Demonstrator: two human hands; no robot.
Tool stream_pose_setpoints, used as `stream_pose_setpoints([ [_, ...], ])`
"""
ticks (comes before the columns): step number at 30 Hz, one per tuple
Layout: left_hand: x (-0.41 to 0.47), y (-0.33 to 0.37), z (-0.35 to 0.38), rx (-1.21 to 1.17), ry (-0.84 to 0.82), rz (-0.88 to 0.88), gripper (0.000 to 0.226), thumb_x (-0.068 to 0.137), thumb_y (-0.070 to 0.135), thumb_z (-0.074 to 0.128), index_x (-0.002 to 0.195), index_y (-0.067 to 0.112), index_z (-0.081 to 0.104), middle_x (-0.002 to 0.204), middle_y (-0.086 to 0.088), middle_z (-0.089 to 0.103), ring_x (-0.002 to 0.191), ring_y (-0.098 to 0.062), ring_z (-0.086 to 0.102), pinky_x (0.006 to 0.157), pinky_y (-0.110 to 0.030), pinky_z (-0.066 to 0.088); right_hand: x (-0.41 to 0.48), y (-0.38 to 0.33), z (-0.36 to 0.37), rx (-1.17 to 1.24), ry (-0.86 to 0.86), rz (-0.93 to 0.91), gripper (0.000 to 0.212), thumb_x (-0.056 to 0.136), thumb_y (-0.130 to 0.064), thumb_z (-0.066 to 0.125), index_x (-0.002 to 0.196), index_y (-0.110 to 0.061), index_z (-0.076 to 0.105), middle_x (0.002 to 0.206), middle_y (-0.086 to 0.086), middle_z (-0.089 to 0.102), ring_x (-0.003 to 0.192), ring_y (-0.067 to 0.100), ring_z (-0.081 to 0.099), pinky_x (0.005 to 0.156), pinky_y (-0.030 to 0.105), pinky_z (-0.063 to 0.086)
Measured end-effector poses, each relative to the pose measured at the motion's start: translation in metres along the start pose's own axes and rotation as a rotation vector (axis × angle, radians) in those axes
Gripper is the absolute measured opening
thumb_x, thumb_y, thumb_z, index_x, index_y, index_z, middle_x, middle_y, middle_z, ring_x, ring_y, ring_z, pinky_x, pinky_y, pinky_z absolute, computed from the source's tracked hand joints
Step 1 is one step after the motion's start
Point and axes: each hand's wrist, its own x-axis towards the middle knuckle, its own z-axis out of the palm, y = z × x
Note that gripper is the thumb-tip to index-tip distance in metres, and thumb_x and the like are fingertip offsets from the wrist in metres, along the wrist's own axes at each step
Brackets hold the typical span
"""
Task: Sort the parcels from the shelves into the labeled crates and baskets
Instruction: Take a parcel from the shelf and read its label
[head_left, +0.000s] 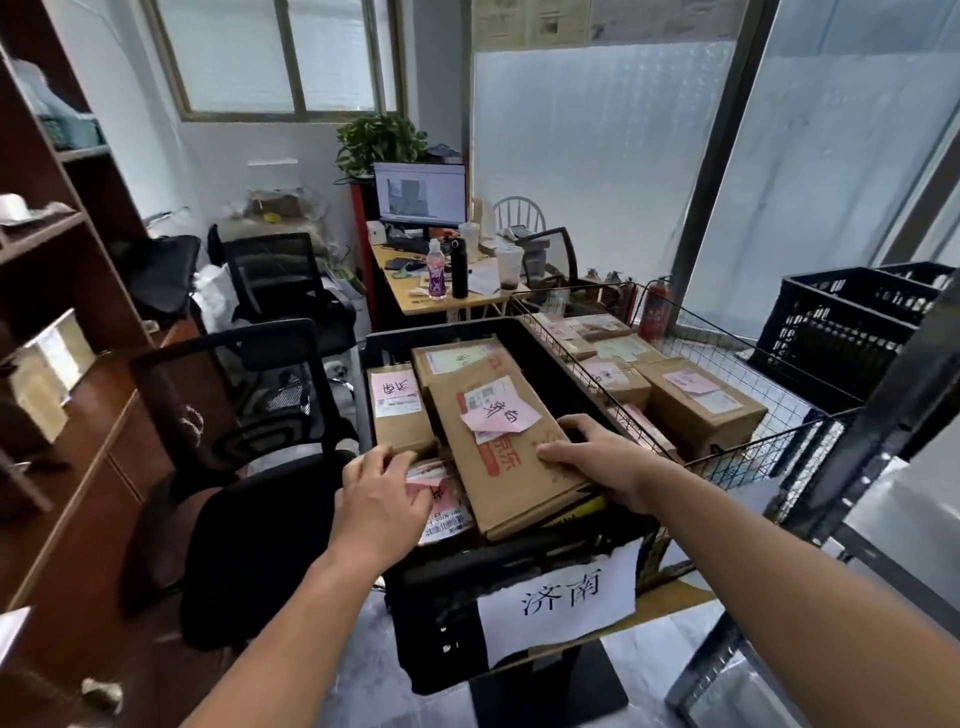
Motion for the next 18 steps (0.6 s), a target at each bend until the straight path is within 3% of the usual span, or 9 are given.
stream_pose_setpoints([
  [4,-0.001,-0.001,0.000,-0.018,0.002,-0.020,0.057,0.094,0.044,0.050,0.147,0.027,0.040,0.156,0.005,0.025,0.143,-0.021,0.015,0.114,-0.044,0.027,0.014,0.003,0.006,0.001,-0.077,0.077,0.073,0.087,-0.042,0.077,0.148,-0.028,0.040,0.119,0.011,0.067,0.103,0.026,0.071,0.089,0.045,0.061],
  [12,-0.004,0.000,0.000,-0.090,0.038,-0.064,0.055,0.094,0.038,0.054,0.147,0.026,0.041,0.155,0.007,0.027,0.144,-0.016,0.015,0.114,-0.041,0.023,0.046,0.012,0.004,-0.029,-0.165,0.129,0.079,0.089,-0.050,0.073,0.153,-0.027,0.034,0.126,0.009,0.062,0.110,0.027,0.066,0.096,0.048,0.057],
  [16,-0.004,-0.001,0.001,-0.082,0.051,-0.077,0.057,0.094,0.039,0.055,0.147,0.026,0.040,0.156,0.006,0.026,0.144,-0.017,0.014,0.115,-0.042,0.023,0.060,0.025,0.005,-0.140,-0.204,0.117,0.077,0.092,-0.038,0.073,0.155,-0.019,0.034,0.119,0.001,0.067,0.105,0.018,0.067,0.097,0.038,0.055],
  [18,-0.003,0.001,0.001,-0.051,0.038,-0.074,0.059,0.094,0.040,0.055,0.148,0.026,0.038,0.158,0.007,0.023,0.145,-0.016,0.012,0.116,-0.043,0.023,0.067,0.031,0.009,-0.156,-0.205,0.111,0.084,0.090,-0.035,0.076,0.158,-0.019,0.030,0.122,0.002,0.067,0.108,0.019,0.067,0.102,0.041,0.053],
])
